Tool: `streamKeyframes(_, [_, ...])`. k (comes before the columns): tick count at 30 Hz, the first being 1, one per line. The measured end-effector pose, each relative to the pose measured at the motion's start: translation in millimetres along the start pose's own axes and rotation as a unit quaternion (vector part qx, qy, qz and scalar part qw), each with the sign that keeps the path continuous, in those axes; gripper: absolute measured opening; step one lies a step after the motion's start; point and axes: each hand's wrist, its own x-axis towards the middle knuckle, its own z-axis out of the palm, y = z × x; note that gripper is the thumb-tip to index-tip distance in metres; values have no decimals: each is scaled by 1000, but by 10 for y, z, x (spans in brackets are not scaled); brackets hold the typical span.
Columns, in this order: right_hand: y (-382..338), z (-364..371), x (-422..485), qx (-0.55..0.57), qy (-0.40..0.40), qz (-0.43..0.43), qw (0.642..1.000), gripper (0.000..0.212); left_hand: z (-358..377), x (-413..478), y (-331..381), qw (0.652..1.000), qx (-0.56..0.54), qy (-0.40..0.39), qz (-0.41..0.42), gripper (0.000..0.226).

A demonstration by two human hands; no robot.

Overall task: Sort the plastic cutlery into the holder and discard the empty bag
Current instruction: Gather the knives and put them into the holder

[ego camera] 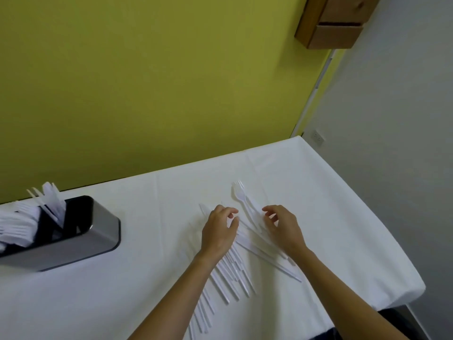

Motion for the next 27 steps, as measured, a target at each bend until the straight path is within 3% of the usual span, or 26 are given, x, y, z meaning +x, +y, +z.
streamKeyframes(7, [56,109,123,1,-37,62,997,19,214,502,322,984,124,42,-124,49])
streamKeyframes(13, [235,-26,207,49,-102,91,989,22,339,637,340,974,179,27,-136,45])
streamKeyframes(17, [224,-42,287,17,-99,98,990,26,279,583,264,982,131,37,-132,32])
streamKeyframes(20, [91,-21,362,-80,-105,85,988,22,205,527,203,988,78,39,-124,22])
streamKeyframes(23, [8,-4,452,-153,-107,73,980,22,135,503,124,991,19,24,-127,30])
streamKeyframes(27, [91,-54,541,-96,-103,139,980,22,7,509,33,979,-96,43,-177,21])
